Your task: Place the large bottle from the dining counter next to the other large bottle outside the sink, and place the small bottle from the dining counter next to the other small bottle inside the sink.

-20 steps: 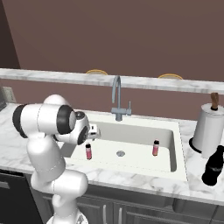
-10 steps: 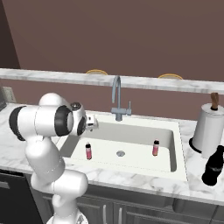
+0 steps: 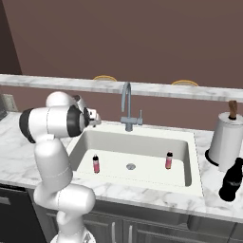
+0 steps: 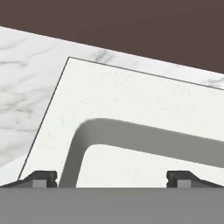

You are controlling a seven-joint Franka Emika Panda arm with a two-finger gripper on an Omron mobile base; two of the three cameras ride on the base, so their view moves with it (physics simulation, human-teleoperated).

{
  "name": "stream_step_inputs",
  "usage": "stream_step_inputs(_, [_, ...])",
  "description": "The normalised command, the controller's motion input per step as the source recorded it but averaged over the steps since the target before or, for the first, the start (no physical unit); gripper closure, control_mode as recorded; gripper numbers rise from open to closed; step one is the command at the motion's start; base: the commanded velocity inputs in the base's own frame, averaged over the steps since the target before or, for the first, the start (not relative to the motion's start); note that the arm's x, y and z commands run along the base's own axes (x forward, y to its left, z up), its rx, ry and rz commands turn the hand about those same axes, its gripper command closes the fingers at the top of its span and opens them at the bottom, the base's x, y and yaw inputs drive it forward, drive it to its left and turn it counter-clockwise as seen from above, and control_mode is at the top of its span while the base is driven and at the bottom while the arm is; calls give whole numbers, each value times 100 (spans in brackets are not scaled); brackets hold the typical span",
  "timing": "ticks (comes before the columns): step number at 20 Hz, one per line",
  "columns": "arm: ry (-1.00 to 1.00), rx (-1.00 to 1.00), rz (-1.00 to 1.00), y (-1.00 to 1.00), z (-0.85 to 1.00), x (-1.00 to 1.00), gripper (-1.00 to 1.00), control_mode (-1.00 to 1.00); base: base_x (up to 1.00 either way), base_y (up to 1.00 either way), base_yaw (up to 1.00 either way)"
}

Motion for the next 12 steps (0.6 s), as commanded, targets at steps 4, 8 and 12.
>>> stream_step_inputs(4, [0,0,-3,25,58,19,-100,-100,0,0,0])
stream_step_inputs(8, [0,1,-1,4,54,-25,-100,-100,0,0,0])
stream_step_inputs(12, [0,0,0,1,49,-18,-100,-100,0,0,0])
